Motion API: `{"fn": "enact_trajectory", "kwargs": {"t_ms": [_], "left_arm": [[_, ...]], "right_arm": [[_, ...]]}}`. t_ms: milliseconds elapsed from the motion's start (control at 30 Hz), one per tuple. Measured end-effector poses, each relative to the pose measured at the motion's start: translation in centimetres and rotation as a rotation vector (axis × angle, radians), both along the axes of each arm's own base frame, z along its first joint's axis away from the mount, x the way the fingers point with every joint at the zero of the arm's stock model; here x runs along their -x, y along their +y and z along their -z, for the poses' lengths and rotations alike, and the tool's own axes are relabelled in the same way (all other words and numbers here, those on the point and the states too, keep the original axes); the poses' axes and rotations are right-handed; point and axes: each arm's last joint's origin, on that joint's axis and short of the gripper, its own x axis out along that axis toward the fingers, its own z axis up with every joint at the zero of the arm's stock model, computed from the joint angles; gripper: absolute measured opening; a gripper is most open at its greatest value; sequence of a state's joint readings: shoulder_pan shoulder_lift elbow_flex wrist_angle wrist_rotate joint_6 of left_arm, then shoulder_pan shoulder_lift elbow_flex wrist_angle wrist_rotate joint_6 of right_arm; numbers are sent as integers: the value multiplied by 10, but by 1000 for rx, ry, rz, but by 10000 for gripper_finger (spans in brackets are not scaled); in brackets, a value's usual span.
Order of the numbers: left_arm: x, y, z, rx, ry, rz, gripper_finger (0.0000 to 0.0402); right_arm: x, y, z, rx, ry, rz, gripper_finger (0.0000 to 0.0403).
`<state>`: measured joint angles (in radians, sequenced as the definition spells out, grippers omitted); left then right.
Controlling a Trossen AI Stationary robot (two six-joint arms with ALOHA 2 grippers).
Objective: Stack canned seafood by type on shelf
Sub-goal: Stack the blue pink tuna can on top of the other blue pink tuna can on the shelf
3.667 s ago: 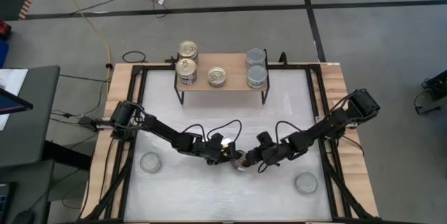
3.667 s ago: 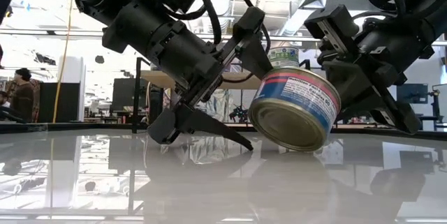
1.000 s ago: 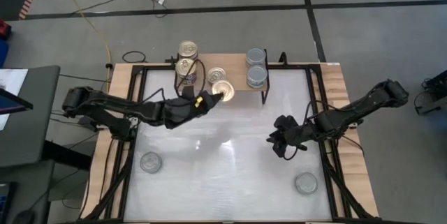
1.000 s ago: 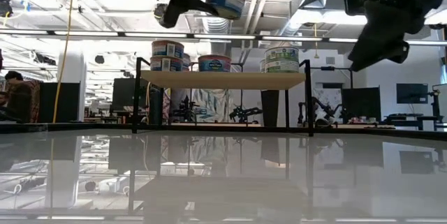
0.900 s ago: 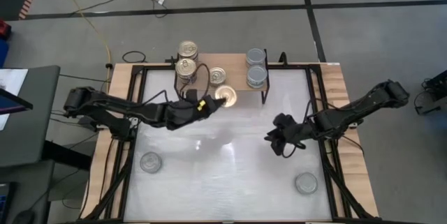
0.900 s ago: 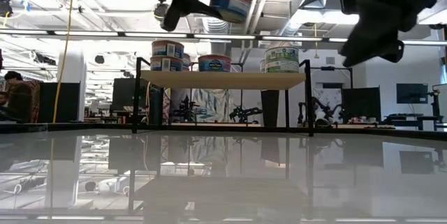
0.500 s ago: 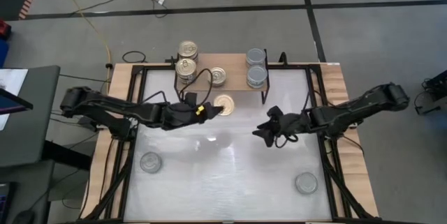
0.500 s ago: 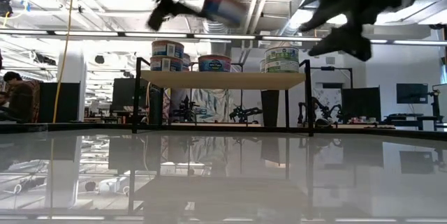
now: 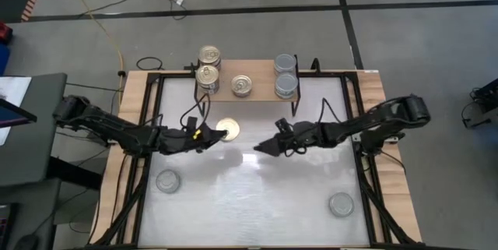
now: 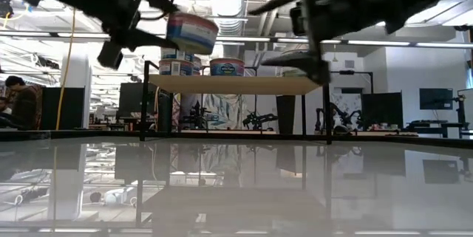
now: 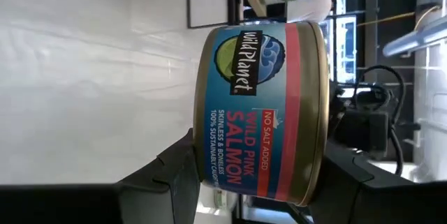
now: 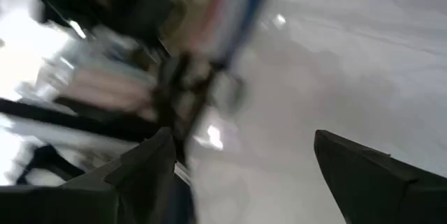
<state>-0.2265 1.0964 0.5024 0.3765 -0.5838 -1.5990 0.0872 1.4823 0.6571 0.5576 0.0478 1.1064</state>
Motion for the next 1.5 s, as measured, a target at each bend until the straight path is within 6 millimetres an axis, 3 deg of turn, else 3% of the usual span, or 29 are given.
{"fn": "enact_trajectory", "kwargs": {"t_ms": [100, 233, 533, 667, 1033, 1267, 1500], "left_arm": [[4, -1, 9, 17, -25, 6, 192], [4, -2, 7, 21, -58, 46, 192], [2, 0, 0, -33, -98, 123, 192], [1, -1, 0, -39, -92, 182, 192], [5, 6, -8, -154, -94, 270, 192], [9, 4, -13, -232, -112, 441, 192], [8, 3, -11, -205, -105, 457, 192]], "right_arm": [[-12, -11, -1, -81, -130, 52, 358], [-34, -22, -11, -129, -202, 74, 355], [-76, -31, -30, -113, -134, 50, 355], [-80, -35, -40, -53, -117, 37, 354], [-82, -39, -44, -23, -27, -14, 354], [-82, -38, -48, 12, -67, -64, 354], [-85, -34, -58, 68, -159, -73, 354]]}}
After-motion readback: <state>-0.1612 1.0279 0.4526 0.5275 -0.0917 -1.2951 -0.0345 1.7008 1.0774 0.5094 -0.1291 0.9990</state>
